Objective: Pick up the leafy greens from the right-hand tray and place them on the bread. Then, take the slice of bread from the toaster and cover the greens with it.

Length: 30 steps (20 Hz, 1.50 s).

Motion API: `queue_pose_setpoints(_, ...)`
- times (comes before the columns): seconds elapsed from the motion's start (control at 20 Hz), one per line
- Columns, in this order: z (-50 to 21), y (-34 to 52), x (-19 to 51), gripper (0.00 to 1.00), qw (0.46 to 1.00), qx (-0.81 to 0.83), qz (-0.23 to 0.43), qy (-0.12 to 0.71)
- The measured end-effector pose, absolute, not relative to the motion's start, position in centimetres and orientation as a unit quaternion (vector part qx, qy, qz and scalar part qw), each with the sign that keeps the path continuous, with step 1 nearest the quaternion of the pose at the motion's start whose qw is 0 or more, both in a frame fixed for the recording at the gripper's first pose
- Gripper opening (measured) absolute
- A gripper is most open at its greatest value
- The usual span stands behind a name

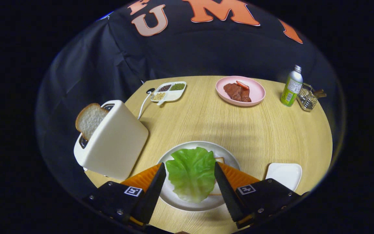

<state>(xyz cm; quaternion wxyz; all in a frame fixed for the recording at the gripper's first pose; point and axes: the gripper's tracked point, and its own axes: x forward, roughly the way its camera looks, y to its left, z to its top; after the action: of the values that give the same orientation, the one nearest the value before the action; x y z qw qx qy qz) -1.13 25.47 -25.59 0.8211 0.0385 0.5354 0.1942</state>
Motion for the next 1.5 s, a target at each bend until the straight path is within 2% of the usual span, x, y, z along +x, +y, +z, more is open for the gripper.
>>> queue_pose_setpoints(0.65,-15.4,35.7,0.5,0.97,0.816,0.020,0.234,0.528)
queue_pose_setpoints(1.15,-14.0,46.0,1.5,0.97,0.797,-0.009,0.276,0.537)
queue_pose_setpoints(1.35,-15.5,48.1,1.1,0.94,0.778,-0.016,0.275,0.565)
queue_pose_setpoints(1.45,-16.3,48.5,1.7,0.90,0.777,-0.017,0.266,0.570)
queue_pose_setpoints(1.5,-16.6,48.6,1.6,0.84,0.774,-0.017,0.264,0.575)
